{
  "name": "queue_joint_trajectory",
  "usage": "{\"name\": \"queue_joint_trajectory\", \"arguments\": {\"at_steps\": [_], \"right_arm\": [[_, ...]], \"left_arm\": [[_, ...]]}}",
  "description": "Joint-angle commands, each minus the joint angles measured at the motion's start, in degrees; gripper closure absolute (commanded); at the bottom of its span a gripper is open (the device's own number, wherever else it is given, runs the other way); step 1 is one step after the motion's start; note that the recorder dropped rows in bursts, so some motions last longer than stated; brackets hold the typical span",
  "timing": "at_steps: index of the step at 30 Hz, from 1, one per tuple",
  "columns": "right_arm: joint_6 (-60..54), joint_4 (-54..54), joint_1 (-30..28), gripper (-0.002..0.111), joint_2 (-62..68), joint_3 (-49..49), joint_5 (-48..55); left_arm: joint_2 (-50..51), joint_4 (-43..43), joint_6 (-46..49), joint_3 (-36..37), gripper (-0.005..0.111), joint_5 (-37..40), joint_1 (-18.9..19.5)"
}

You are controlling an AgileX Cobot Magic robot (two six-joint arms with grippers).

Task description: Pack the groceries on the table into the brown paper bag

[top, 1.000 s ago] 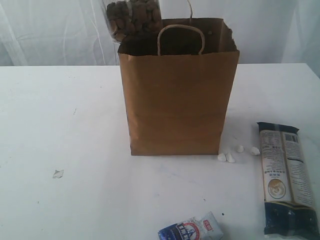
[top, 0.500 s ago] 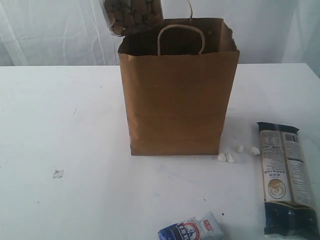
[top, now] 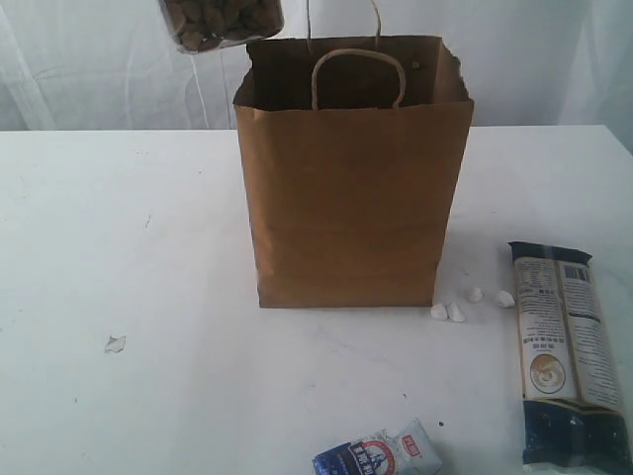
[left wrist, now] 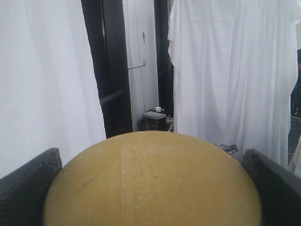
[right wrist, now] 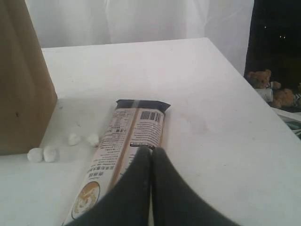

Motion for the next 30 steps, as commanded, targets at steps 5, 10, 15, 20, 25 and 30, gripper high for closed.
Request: {"name": "queue_joint_trajectory", "arguments": {"at_steps": [5, 10, 15, 20, 25, 30], "right_arm": [[0.2, -0.2, -0.5, 0.108, 0.0, 0.1, -2.3], [13.0, 0.4, -0.5, 0.108, 0.0, 0.1, -22.5], [16.3, 2.0, -0.5, 0.108, 0.0, 0.1, -39.2], [17.5, 2.6, -0.5, 0.108, 1.3, -0.3, -39.0], [20.9, 2.6, -0.5, 0.108, 6.3, -0.8, -39.2], [28.1, 2.1, -0.5, 0.108, 11.8, -0.8, -42.4]], "left_arm": [[-2.0, -3.9, -3.2, -0.4, 0.107, 5.4, -0.1], [-2.9, -3.9, -3.5, -0.4, 0.107, 5.4, 0.1], [-3.5, -3.9, -6.8, -0.4, 0.107, 5.4, 0.0], [-3.5, -3.9, -5.9, -0.4, 0.107, 5.4, -1.4], [-3.5, -3.9, -3.2, -0.4, 0.107, 5.4, -5.6], [-3.5, -3.9, 0.2, -0.4, 0.107, 5.4, -9.8]]}}
